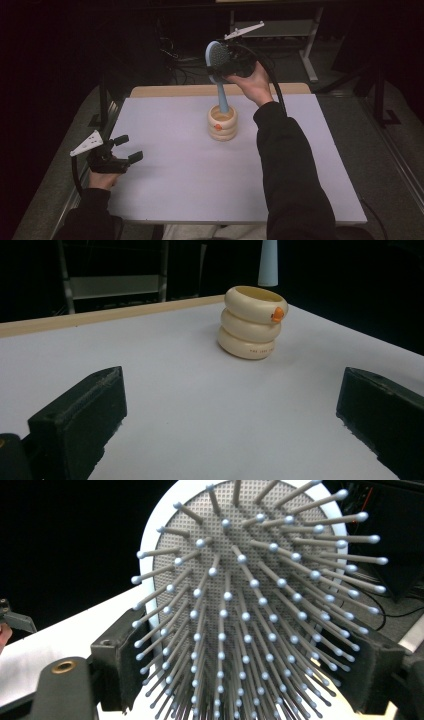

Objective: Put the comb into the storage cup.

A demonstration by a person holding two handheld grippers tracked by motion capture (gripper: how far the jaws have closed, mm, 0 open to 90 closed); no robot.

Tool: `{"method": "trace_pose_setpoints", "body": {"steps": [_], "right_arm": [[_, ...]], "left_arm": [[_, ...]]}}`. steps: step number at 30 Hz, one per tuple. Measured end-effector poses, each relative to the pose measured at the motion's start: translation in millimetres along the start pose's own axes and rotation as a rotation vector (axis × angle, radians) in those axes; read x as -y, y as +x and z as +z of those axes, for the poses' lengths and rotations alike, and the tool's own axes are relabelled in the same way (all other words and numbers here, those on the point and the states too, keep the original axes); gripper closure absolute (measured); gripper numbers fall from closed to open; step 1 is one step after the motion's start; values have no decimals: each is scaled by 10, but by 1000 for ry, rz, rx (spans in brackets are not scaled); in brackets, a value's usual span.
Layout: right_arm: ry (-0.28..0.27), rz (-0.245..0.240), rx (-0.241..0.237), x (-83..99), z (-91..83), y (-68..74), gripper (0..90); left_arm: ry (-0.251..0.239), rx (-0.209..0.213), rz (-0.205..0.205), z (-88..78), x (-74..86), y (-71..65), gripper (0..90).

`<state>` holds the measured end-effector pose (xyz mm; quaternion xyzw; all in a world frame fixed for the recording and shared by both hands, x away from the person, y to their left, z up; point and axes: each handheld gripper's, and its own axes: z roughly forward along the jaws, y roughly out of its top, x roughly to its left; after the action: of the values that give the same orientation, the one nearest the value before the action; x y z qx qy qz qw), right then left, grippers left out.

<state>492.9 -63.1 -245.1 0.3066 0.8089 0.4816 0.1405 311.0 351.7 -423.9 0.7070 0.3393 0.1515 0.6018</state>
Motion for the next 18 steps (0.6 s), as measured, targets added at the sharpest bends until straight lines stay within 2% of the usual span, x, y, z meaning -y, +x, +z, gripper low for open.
{"method": "trace_pose_setpoints", "body": {"steps": [9,18], "right_arm": [[27,-9,-12,80,187,-13,188],[49,24,-28,302,367,-93,188]], "left_arm": [[3,0,0,-3,-1,5,0],[7,2,4,8,-1,6,0]]}}
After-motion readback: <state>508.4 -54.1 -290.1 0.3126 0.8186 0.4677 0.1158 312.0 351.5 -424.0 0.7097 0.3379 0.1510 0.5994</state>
